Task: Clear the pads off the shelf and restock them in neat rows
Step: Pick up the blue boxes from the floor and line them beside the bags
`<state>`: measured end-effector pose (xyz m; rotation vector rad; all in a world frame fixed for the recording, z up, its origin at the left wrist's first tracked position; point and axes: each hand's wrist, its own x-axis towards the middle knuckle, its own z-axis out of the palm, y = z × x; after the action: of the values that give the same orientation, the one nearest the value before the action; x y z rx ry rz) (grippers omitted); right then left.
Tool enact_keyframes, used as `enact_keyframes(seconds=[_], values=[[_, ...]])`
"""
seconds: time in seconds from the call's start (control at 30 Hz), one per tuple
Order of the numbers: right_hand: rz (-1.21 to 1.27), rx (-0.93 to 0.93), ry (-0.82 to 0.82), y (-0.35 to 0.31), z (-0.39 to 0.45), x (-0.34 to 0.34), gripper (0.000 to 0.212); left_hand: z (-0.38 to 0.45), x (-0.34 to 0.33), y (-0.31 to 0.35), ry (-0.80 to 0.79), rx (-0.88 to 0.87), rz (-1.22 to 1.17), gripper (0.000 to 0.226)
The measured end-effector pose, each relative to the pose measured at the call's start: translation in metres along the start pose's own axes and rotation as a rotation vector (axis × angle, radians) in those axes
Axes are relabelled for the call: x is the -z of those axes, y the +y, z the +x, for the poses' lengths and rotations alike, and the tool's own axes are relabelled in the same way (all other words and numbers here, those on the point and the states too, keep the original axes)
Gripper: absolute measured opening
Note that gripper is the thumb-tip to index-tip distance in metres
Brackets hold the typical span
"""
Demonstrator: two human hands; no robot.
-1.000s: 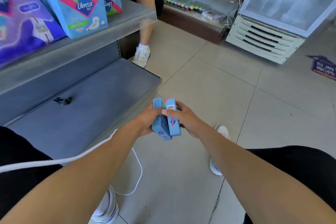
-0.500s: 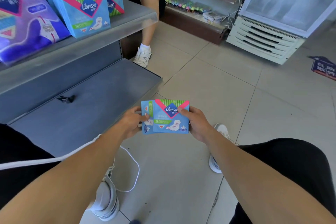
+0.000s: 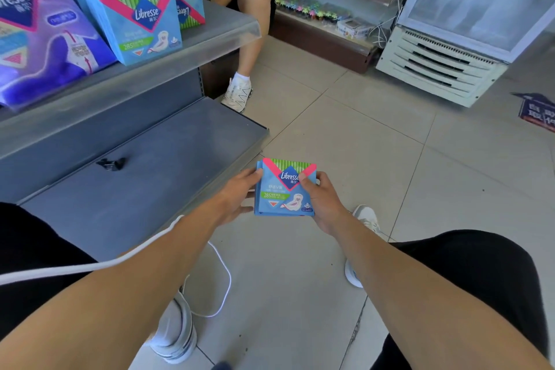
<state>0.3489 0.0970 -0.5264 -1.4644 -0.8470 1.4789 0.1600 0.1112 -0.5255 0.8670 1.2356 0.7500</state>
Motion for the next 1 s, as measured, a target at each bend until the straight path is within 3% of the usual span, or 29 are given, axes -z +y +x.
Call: enact_keyframes(seconds=[0.1, 0.3, 0.47, 0.6, 0.87, 1.0], values=[[-0.044, 0.069, -0.019, -0.017, 0.000, -0.009, 0.027, -0.011, 0.003, 0.014, -0.014, -0.050, 0.136, 0.040], [-0.232, 0.222, -0.121, -0.106, 0.014, -0.058, 0.024, -0.034, 0.026, 0.090, 0.171, -0.228, -0.032, 0.024], [-0.439, 0.386, -0.187, -0.181, 0.033, -0.099, 0.014, -0.048, 0.047, 0.159, 0.333, -0.378, 0.133, 0.019], [-0.440, 0.442, -0.266, -0.228, 0.051, -0.124, 0.010, -0.053, 0.058, 0.209, 0.485, -0.445, 0.353, 0.024], [-0.545, 0.568, -0.364, -0.300, 0.099, -0.146, 0.017, -0.044, 0.062, 0.283, 0.628, -0.344, 0.692, 0.026], [-0.517, 0.618, -0.416, -0.325, 0.115, -0.150, 0.028, -0.040, 0.057, 0.311, 0.703, -0.341, 0.814, 0.040]])
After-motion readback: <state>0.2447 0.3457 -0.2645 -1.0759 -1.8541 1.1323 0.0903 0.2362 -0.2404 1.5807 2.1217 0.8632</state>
